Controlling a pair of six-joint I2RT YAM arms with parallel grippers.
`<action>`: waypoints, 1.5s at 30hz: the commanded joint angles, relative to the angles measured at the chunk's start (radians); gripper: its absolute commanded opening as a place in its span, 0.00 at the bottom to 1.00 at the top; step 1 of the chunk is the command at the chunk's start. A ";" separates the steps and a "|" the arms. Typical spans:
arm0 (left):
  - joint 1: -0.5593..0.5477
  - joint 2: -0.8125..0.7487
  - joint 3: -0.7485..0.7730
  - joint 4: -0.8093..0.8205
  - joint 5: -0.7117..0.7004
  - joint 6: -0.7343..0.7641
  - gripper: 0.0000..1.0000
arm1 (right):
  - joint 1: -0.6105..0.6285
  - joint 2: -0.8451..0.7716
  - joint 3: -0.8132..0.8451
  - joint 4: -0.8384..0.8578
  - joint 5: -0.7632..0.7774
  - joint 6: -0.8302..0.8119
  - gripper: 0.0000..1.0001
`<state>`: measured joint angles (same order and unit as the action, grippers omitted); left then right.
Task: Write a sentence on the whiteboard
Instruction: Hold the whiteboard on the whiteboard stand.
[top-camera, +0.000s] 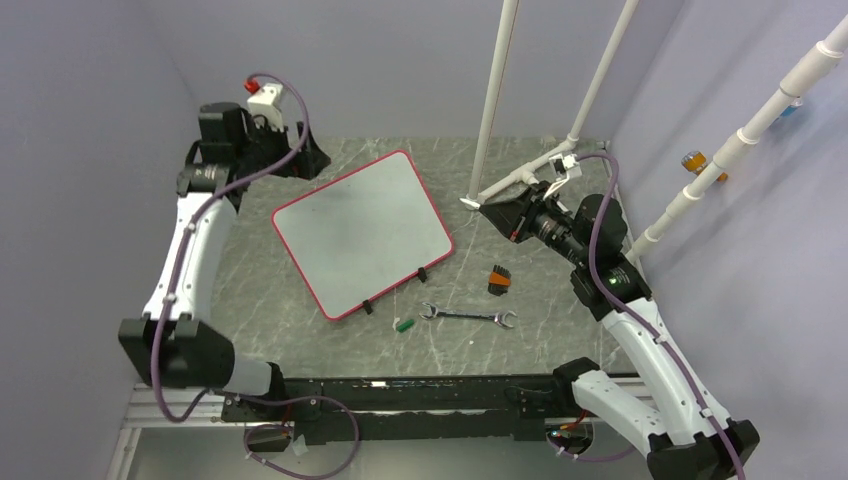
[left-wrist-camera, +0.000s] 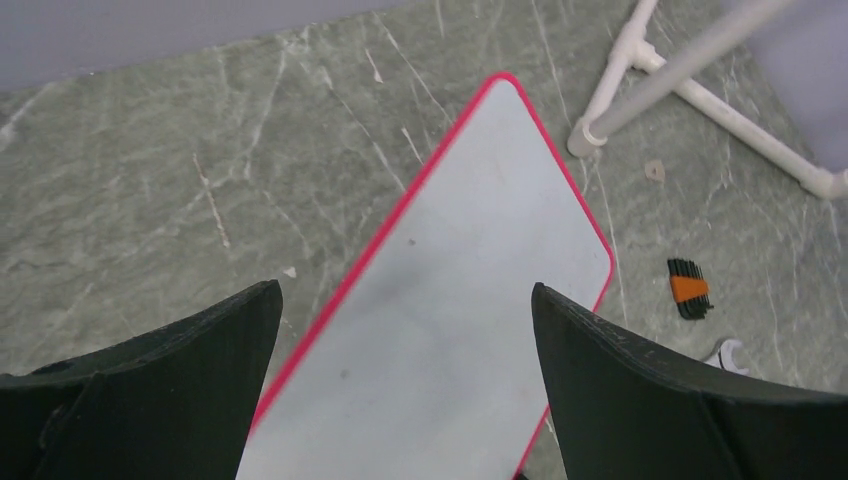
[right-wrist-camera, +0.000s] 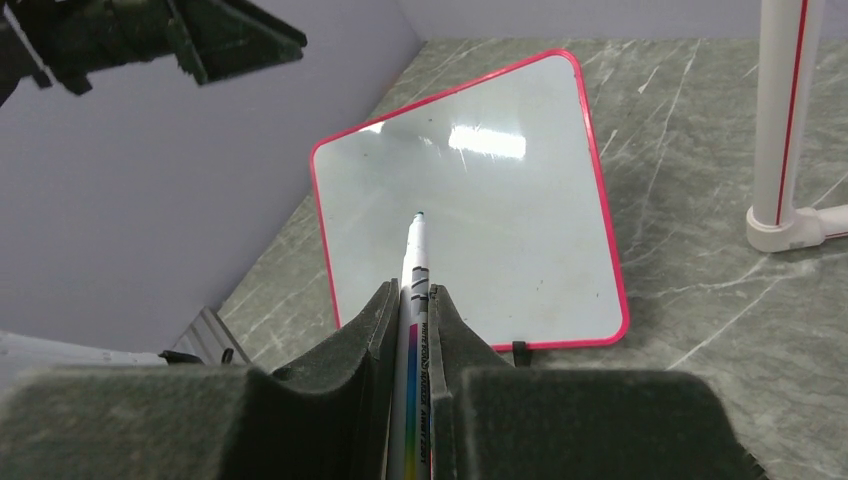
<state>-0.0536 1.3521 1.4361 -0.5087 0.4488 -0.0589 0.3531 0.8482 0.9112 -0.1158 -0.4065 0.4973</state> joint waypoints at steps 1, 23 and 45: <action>0.116 0.145 0.175 -0.105 0.208 0.035 0.99 | -0.002 0.010 0.007 0.059 -0.029 0.008 0.00; 0.224 0.539 0.297 -0.173 0.613 0.094 0.80 | -0.001 0.076 0.013 0.076 -0.062 0.015 0.00; 0.133 0.610 0.246 -0.286 0.640 0.158 0.59 | 0.003 0.062 0.007 0.062 -0.081 0.020 0.00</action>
<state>0.0856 1.9507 1.6768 -0.7715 1.0512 0.0582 0.3542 0.9348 0.9112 -0.0887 -0.4778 0.5167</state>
